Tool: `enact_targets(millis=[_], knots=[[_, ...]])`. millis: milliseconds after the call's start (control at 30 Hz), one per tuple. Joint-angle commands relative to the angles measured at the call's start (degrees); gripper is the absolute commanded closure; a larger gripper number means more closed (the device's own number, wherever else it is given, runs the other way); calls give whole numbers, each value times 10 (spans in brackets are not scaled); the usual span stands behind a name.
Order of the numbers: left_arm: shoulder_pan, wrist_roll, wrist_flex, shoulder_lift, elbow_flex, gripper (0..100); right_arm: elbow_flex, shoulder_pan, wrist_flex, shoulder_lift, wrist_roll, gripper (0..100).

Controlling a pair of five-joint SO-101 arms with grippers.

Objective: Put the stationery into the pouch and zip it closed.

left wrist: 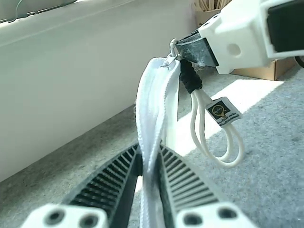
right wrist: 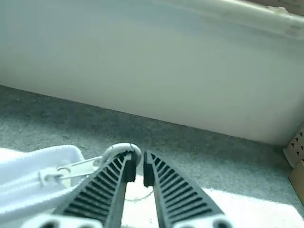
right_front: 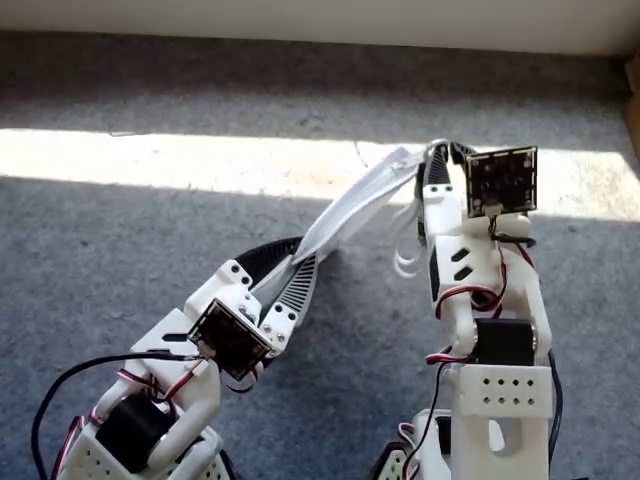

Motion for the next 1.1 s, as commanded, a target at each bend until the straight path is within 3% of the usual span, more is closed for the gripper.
enact_targets(millis=[0, 400, 533, 700, 933, 1067], knots=[[-8, 4, 9, -4, 0, 994, -24, 67, -16, 9, 4, 992], [-9, 4, 9, -4, 0, 994, -24, 99, -12, 8, 3, 985], [-9, 4, 9, -4, 0, 994, -38, 99, 29, -4, -51, 861], [-32, 4, 5, -4, 0, 991, -46, 98, 90, -77, -84, 731], [-46, 4, 5, -4, 0, 992, -43, 50, 149, -225, -78, 731], [-49, 4, 5, -4, 0, 993, -43, 29, 194, -291, -37, 731]])
